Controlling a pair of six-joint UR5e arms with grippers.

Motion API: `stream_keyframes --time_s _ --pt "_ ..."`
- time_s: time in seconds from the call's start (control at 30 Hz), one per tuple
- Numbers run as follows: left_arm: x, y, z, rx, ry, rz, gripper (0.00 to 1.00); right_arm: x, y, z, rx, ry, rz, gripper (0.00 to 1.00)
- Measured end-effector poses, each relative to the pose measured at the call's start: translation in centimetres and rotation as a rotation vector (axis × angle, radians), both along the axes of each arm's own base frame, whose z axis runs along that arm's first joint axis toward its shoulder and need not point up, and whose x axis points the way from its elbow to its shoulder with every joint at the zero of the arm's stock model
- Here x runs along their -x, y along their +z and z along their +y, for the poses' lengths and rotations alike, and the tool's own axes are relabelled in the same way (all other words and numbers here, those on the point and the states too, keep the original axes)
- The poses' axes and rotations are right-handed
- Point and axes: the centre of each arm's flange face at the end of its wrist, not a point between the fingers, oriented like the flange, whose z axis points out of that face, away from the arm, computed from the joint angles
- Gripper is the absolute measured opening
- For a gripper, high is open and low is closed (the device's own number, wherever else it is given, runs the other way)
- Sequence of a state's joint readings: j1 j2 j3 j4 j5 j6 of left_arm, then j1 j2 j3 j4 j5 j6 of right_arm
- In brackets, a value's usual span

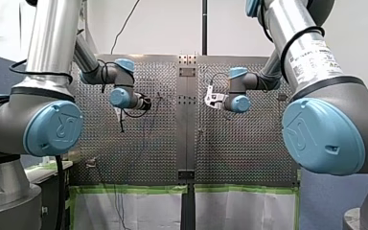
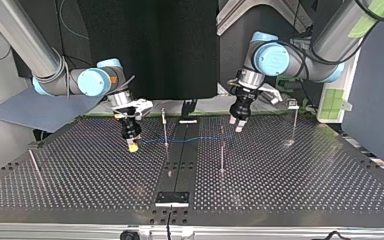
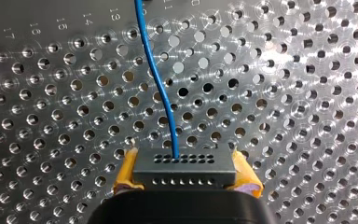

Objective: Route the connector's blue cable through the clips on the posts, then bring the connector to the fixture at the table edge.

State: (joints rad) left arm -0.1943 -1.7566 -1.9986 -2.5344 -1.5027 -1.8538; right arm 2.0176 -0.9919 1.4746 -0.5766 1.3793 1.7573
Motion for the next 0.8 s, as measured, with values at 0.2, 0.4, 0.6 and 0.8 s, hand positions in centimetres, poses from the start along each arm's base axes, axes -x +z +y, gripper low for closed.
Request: stream_keyframes --time_s 0.2,0.4,0.6,0.8 --pt "1.8 0.8 0.2 0.057 -0.003 -0.028 1.0 0.0 0.0 0.0 -0.001 0.0 0.0 0.0" --pt "2.8 2.3 0.6 0.082 0.025 -0.035 1.0 0.0 0.0 0.0 -0.001 0.0 0.0 0.0" --pt "2.7 6.2 1.1 0.049 0.079 -0.089 1.0 -0.1 0.0 0.1 -0.001 0.002 0.0 0.0" --pt "2.7 8.7 1.3 0.006 0.104 -0.109 1.0 -0.1 0.0 0.1 -0.001 0.003 0.0 0.0"
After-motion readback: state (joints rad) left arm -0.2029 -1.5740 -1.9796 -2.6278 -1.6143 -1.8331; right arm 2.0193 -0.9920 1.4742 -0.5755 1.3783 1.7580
